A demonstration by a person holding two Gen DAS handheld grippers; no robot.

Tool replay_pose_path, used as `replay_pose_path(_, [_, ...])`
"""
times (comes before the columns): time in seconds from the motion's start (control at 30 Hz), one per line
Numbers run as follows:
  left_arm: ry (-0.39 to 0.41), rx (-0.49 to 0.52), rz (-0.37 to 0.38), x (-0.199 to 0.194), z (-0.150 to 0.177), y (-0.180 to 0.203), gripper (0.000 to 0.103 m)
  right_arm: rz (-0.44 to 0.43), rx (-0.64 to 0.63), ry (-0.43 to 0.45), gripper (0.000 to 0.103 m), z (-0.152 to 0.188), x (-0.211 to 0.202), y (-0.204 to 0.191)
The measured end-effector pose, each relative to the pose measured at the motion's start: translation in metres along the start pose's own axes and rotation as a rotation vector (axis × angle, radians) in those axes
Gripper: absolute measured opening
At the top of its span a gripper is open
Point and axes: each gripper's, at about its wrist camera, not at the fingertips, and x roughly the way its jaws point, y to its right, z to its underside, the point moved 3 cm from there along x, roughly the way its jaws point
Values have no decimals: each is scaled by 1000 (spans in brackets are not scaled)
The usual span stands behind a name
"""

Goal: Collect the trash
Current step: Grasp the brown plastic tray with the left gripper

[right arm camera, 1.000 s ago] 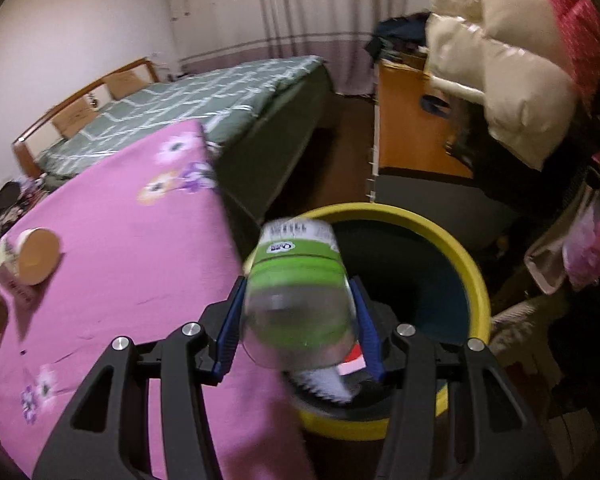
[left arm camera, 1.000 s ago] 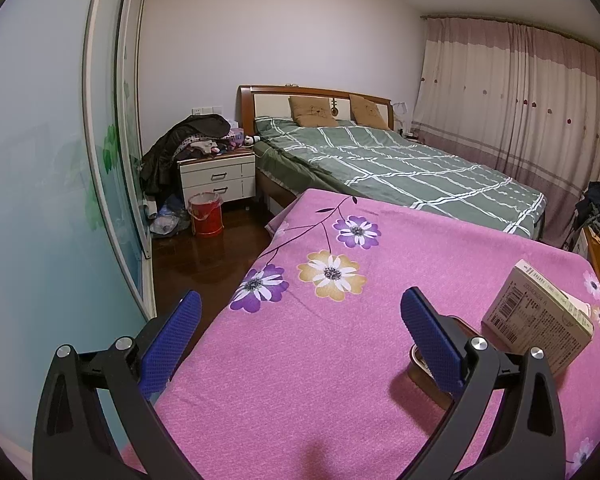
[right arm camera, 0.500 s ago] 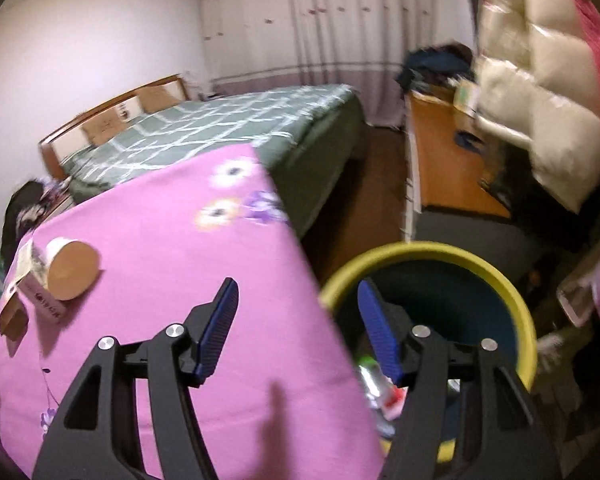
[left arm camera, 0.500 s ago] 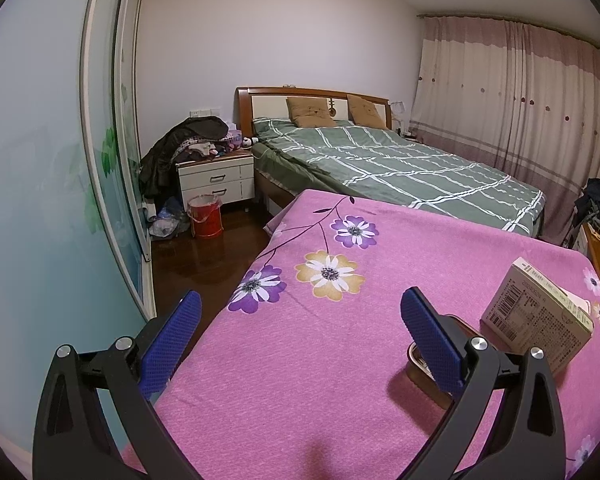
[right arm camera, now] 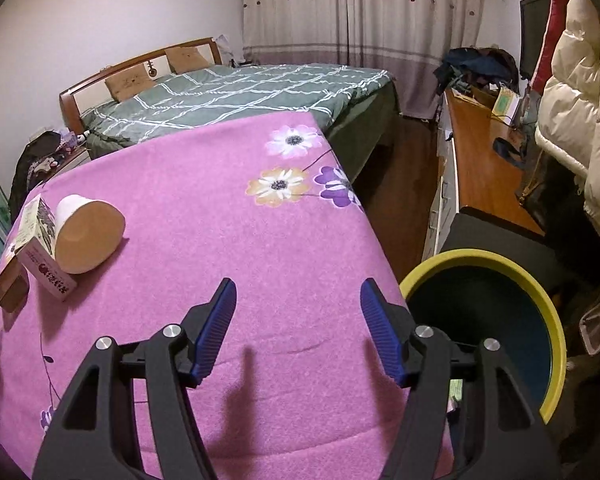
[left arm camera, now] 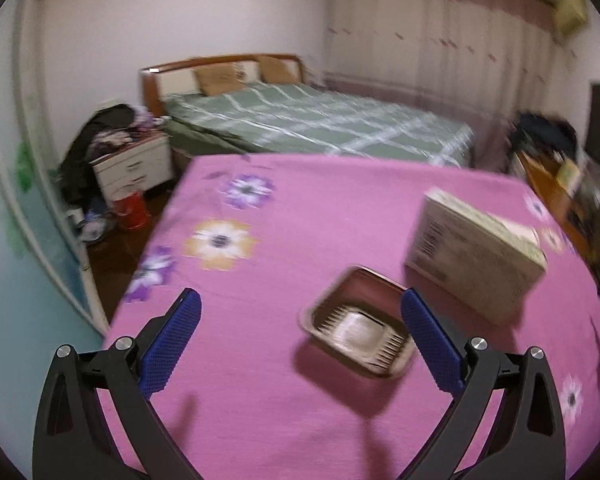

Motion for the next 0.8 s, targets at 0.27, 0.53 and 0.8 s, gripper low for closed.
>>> replay_pose_path(0.27, [-137,96,93,35,-1,27,98,-21,22,-16,62,0,4,5])
replay_pose_path(0.53, [-201,123,112,59,-7,28,98,-39,27,-23,62,0,4,8])
replay_pose_path(0.8, [-258,143,138,72,-2,34,81,-51,39,-34,62,1,7,9])
